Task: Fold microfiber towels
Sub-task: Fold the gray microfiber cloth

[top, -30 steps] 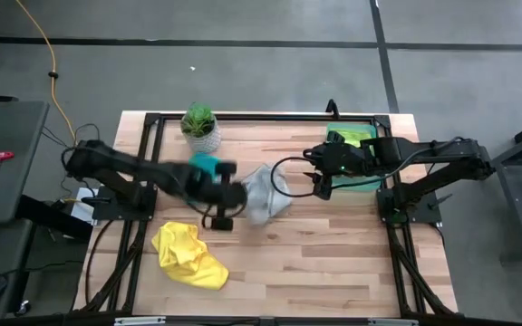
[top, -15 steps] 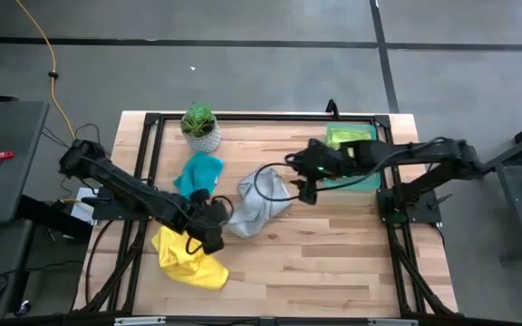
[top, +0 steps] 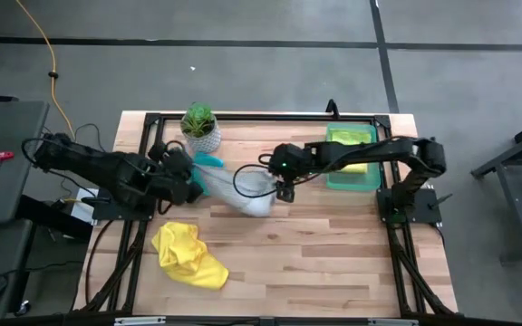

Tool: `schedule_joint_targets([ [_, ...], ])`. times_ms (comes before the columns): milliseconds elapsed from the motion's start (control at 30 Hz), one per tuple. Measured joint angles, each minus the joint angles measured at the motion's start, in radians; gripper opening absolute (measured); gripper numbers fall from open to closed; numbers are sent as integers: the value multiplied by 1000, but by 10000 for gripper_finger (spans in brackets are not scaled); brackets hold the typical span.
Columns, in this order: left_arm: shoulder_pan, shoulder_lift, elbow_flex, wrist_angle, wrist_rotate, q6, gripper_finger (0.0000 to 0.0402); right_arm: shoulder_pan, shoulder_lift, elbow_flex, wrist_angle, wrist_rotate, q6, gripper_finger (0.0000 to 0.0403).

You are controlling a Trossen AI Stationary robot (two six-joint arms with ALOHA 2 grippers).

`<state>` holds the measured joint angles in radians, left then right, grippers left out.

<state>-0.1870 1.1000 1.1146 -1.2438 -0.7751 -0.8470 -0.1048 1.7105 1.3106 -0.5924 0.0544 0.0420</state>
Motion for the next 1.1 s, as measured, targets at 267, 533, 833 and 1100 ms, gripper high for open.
schedule_joint_targets([
  [267,17,4,-29,38,53,-25,0,-5,137,0,235,-61,10,231],
  [533,17,28,-31,50,64,-40,0,2,265,0,325,-153,-127,196],
  [833,17,28,-30,58,67,-42,0,3,329,-1,275,-221,-181,124],
  [1100,29,27,-30,51,48,-40,0,58,264,-1,150,-264,-175,14],
])
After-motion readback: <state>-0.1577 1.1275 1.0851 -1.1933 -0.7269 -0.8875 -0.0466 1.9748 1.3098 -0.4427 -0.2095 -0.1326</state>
